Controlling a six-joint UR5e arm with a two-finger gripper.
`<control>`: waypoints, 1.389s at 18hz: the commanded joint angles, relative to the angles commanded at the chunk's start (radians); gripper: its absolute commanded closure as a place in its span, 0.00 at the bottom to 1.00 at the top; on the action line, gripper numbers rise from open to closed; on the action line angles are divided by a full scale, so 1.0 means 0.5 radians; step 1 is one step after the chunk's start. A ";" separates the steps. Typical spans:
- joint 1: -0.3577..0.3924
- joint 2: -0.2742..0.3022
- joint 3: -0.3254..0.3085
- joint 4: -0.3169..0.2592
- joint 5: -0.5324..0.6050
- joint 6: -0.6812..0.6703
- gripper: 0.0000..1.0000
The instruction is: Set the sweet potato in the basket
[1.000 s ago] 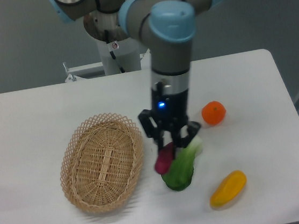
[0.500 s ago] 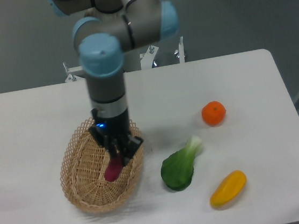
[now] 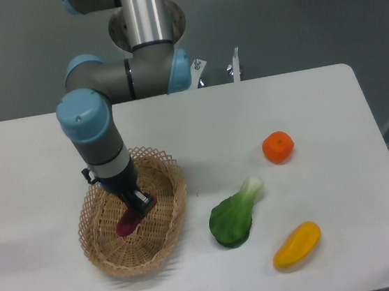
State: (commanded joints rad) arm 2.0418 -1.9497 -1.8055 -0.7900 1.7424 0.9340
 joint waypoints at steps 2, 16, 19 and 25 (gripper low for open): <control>-0.009 -0.015 -0.027 0.000 0.009 0.031 0.67; -0.019 -0.043 -0.068 0.003 0.046 0.062 0.19; -0.015 0.000 0.012 -0.006 0.040 0.031 0.00; 0.021 0.037 0.352 -0.015 0.022 -0.401 0.00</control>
State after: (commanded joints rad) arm 2.0524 -1.9313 -1.6294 -0.7977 1.7534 0.7334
